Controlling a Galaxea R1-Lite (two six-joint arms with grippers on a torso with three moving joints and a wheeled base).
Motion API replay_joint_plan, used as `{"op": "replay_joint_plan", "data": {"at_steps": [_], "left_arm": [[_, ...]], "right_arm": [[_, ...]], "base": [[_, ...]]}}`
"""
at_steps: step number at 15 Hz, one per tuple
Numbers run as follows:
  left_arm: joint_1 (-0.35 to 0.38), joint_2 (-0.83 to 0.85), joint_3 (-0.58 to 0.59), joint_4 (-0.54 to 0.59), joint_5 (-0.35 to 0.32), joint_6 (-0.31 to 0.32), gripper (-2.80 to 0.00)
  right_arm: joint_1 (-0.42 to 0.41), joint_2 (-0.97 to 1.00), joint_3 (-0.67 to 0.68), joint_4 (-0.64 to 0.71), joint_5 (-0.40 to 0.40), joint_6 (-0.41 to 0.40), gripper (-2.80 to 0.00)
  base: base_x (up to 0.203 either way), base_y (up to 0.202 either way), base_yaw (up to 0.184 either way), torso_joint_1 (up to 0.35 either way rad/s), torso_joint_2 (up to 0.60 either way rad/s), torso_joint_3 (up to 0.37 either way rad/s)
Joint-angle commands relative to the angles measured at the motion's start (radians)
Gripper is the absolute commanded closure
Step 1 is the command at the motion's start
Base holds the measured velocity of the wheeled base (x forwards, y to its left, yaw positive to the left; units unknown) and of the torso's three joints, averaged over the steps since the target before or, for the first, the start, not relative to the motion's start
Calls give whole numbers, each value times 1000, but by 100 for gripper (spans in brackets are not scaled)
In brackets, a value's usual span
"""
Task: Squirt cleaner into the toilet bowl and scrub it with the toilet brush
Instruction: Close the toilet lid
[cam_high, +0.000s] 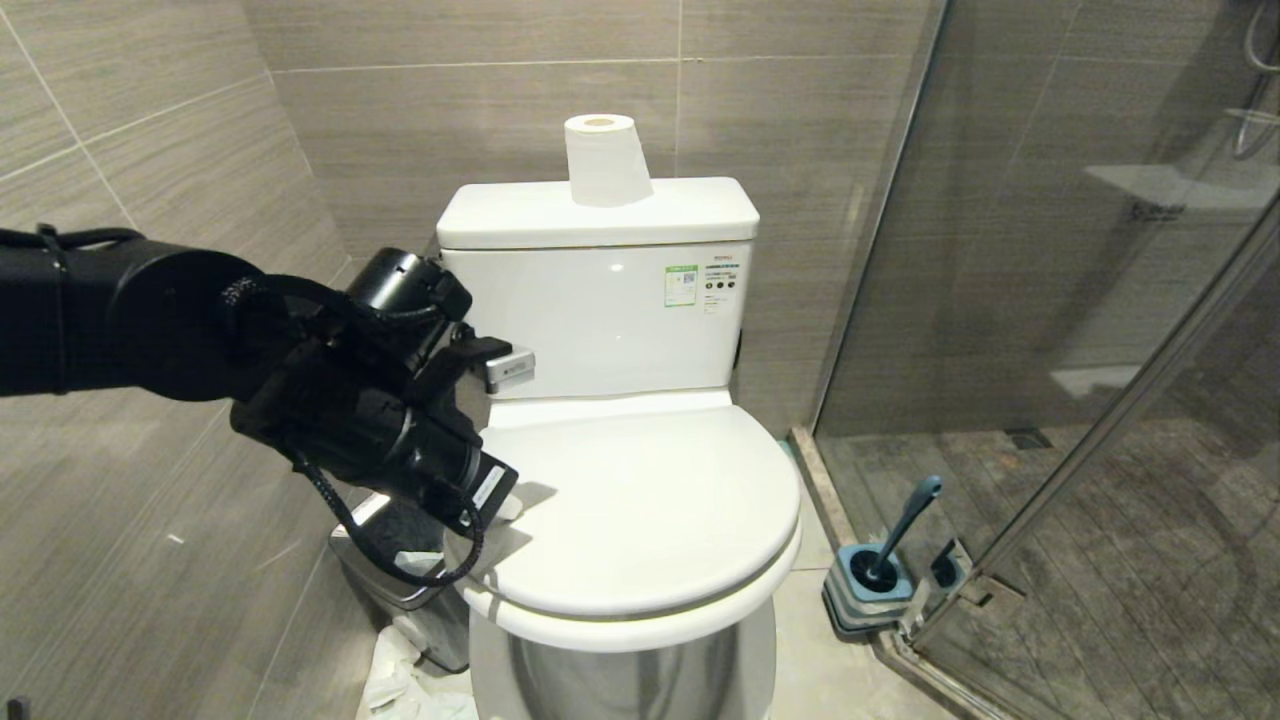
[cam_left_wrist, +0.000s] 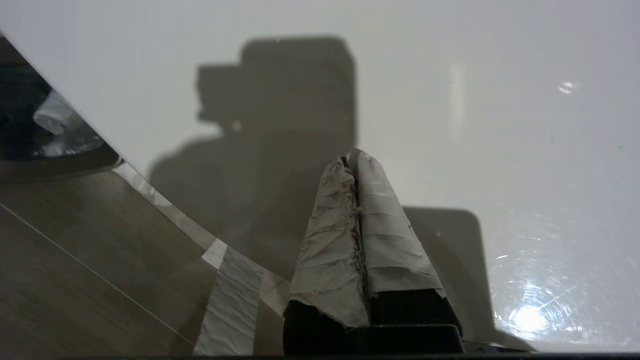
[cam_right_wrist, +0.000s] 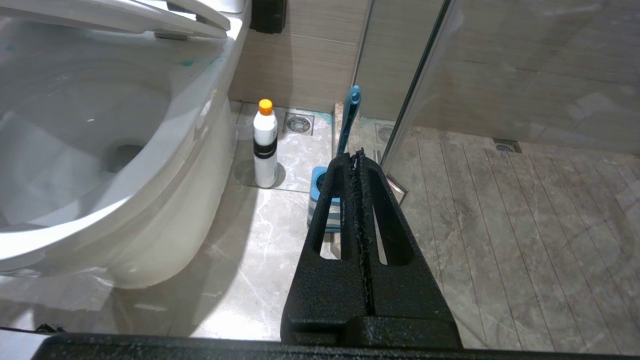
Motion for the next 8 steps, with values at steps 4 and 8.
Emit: {"op": "replay_joint_plan", "data": {"at_steps": [4, 8], "left_arm": [[15, 39, 128, -105, 9, -80, 0], [66, 47, 205, -214, 14, -140, 0]], "right_arm": [[0, 2, 0, 0, 1, -1, 0], [0, 2, 0, 0, 1, -1, 0]], "base": [[0, 0, 0, 0, 0, 0], [0, 0, 0, 0, 0, 0]]}}
